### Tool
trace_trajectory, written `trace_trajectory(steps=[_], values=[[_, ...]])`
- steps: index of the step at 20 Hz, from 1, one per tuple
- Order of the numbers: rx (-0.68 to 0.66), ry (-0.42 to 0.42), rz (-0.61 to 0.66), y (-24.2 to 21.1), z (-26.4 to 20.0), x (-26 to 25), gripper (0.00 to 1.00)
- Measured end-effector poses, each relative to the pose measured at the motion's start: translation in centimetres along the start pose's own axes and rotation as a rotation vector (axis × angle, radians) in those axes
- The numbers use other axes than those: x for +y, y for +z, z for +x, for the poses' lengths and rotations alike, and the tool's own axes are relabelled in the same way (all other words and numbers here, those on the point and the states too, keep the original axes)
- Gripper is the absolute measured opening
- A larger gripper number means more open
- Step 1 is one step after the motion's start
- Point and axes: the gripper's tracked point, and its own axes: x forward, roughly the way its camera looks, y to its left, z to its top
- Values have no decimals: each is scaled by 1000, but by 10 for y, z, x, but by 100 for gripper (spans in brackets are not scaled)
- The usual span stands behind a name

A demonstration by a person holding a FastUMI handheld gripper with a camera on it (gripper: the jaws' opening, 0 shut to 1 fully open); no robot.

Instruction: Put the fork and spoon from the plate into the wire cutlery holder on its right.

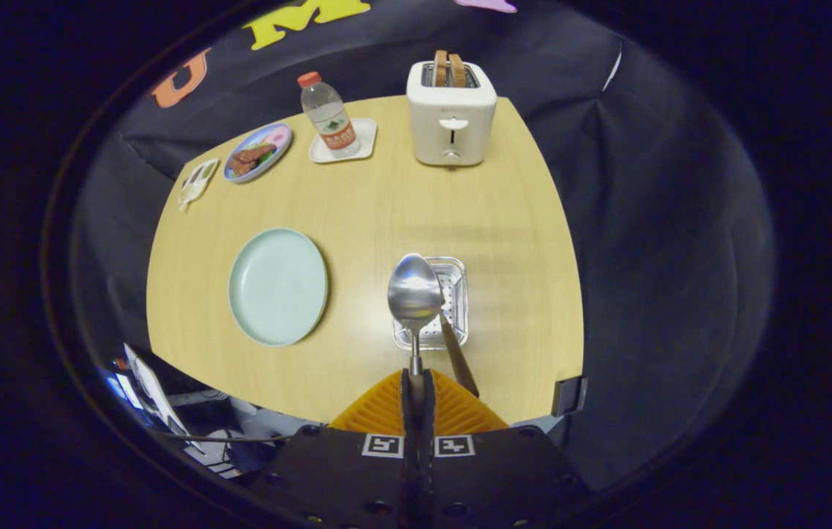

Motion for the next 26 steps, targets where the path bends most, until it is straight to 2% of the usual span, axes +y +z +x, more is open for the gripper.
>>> trace_trajectory(steps=[7,12,13,19,20,22,23,24,25,26], values=[[91,37,33,1,15,-3,0],[112,38,46,9,26,-7,2],[117,39,52,9,27,-8,6],[130,52,94,12,33,-4,7],[121,55,94,15,33,-2,12],[91,59,92,21,31,1,12],[72,63,90,27,25,1,17],[49,62,85,31,24,2,22],[27,58,77,32,23,-2,33],[2,49,68,37,20,-3,37]])
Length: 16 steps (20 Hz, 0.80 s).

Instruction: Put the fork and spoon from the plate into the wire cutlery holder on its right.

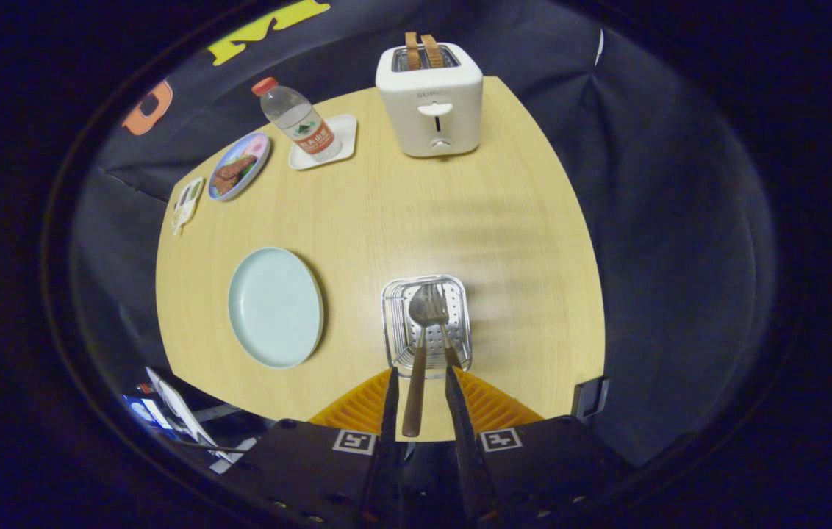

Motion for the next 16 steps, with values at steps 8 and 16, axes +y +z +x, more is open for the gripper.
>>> trace_trajectory(steps=[8,16], values=[[-335,-33,-83,48,-45,31,86],[-813,4,-87,73,-136,79,95]])
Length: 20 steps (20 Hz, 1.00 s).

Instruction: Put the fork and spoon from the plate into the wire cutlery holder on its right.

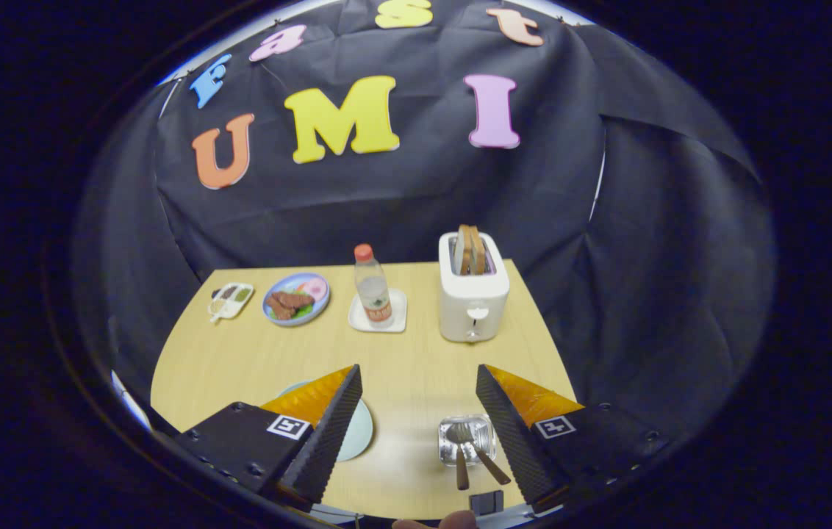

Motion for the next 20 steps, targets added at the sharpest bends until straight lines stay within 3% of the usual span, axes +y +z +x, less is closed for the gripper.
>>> trace_trajectory(steps=[7,20], values=[[-362,-15,-22,50,-79,16,95],[-463,-80,24,41,-118,-8,95]])
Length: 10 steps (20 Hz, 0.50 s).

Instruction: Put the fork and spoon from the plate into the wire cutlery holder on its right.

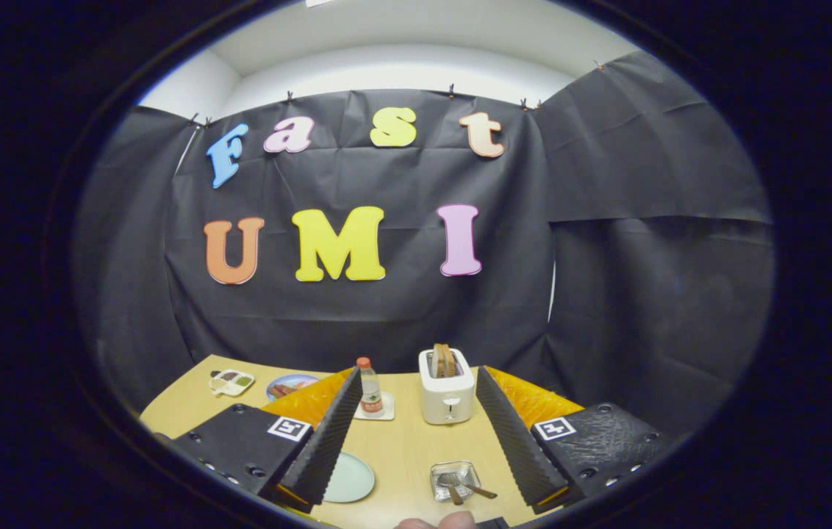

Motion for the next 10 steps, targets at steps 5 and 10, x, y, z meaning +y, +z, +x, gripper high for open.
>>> trace_trajectory(steps=[5,10], values=[[-44,-13,-11,11,-3,-6,95],[-27,-4,2,9,2,-6,94]])
